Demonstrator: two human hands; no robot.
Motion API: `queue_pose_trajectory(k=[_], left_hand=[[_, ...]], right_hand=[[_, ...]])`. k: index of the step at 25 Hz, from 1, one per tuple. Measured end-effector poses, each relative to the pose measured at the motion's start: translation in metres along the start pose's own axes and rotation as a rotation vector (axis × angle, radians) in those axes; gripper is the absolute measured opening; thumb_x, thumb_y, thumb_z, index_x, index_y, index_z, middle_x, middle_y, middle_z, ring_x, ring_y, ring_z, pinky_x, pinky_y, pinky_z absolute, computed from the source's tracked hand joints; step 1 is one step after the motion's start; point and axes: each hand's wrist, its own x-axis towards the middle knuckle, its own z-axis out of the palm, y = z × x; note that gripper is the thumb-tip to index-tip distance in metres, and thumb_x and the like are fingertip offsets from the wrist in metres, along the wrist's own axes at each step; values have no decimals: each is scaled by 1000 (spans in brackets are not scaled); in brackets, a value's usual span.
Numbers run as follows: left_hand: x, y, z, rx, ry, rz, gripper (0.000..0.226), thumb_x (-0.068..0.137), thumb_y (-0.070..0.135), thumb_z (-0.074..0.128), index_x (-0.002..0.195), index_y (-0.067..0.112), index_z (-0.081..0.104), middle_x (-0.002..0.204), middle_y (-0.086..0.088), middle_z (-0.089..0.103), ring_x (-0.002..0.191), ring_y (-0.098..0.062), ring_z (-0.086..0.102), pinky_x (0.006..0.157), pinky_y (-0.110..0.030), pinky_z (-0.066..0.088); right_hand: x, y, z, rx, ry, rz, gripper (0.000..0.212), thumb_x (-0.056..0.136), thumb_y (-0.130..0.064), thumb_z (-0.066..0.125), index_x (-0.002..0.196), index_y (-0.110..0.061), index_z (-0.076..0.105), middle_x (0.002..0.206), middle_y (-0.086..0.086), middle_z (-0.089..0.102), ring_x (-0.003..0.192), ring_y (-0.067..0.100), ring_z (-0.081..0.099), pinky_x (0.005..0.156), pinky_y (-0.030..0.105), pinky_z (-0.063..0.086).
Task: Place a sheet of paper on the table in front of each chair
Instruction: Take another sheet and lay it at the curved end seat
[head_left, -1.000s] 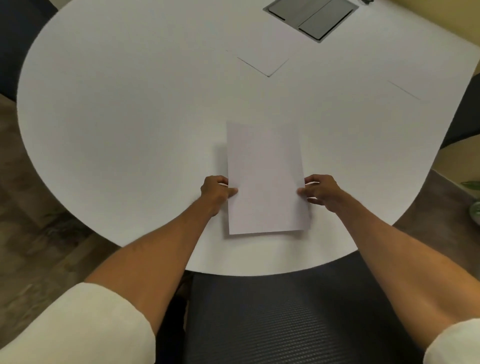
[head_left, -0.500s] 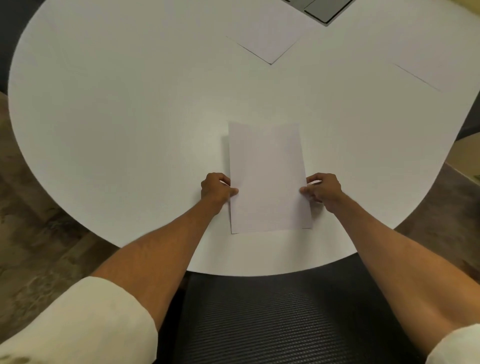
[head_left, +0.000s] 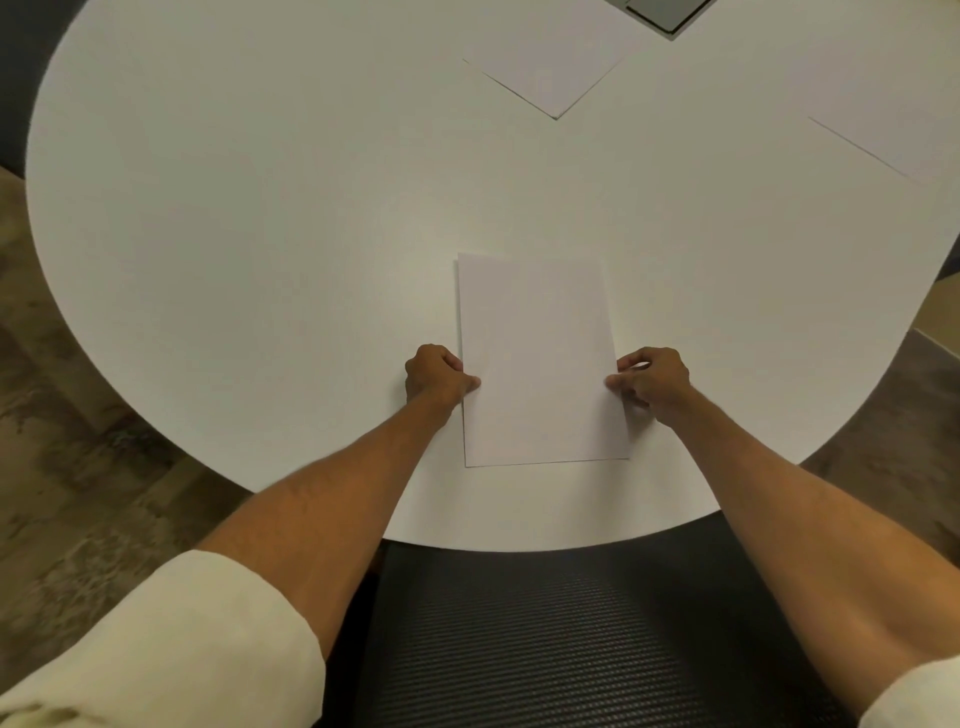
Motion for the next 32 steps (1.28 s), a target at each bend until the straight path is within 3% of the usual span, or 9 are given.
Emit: queue_pose_trajectory(k=[4, 9, 16, 19, 22, 25, 28, 32], left_hand=[[1, 0, 1, 0, 9, -2, 28, 65, 6, 84, 71, 10, 57, 97, -18, 71, 87, -35, 70, 81, -39, 58], [2, -1, 1, -14, 19, -13, 30, 65, 5, 84, 66, 11, 55, 97, -19, 71, 74, -27, 63, 80, -39, 59], [1, -1, -3, -13, -16, -15, 31, 63, 4, 86, 67, 10, 56, 97, -19, 70, 87, -34, 70, 81, -42, 59], [1, -1, -7, 59, -52, -11, 30, 64, 11, 87, 79, 3, 63, 98, -18, 71, 89, -34, 70, 82, -41, 58], [3, 6, -14, 204, -46, -7, 43, 71, 25, 83, 100, 0, 65, 106, -15, 68, 97, -33, 68, 83, -40, 56], [6, 20, -25, 320, 37, 139, 35, 84, 31, 69, 108, 7, 60, 114, -10, 65, 103, -30, 63, 81, -34, 47], [11, 37, -37, 447, 53, 387, 30, 93, 30, 55, 113, 9, 56, 120, -9, 59, 112, -29, 55, 92, -38, 41], [15, 60, -57, 667, 32, 710, 41, 98, 34, 44, 130, 9, 48, 136, -11, 49, 126, -29, 44, 102, -40, 33]], right_hand=[[1, 1, 0, -4, 7, -1, 27, 65, 3, 82, 85, -6, 65, 68, 7, 61, 56, 22, 55, 54, 25, 49], [3, 0, 0, -18, 2, 11, 27, 65, 3, 82, 83, -6, 64, 69, 8, 61, 57, 22, 55, 55, 27, 50], [-2, -2, -1, -8, 15, 24, 30, 62, 4, 83, 83, -4, 64, 70, 10, 61, 54, 21, 55, 49, 25, 48], [-4, -3, 0, -19, 72, -3, 25, 68, 2, 80, 85, -4, 63, 82, 15, 65, 54, 19, 54, 49, 24, 48], [-9, -8, 0, -105, 173, -91, 17, 77, -10, 75, 88, -4, 63, 98, 19, 67, 74, 25, 59, 68, 32, 52], [-22, -24, 2, -338, 228, -203, 31, 87, -27, 66, 100, 1, 61, 108, 18, 64, 105, 32, 56, 88, 41, 48], [-46, -47, 12, -545, 253, -280, 43, 93, -38, 56, 113, 0, 55, 116, 20, 58, 112, 36, 53, 90, 43, 44], [-82, -82, 28, -734, 284, -352, 54, 96, -48, 42, 123, -1, 49, 122, 18, 54, 115, 36, 50, 90, 44, 44]])
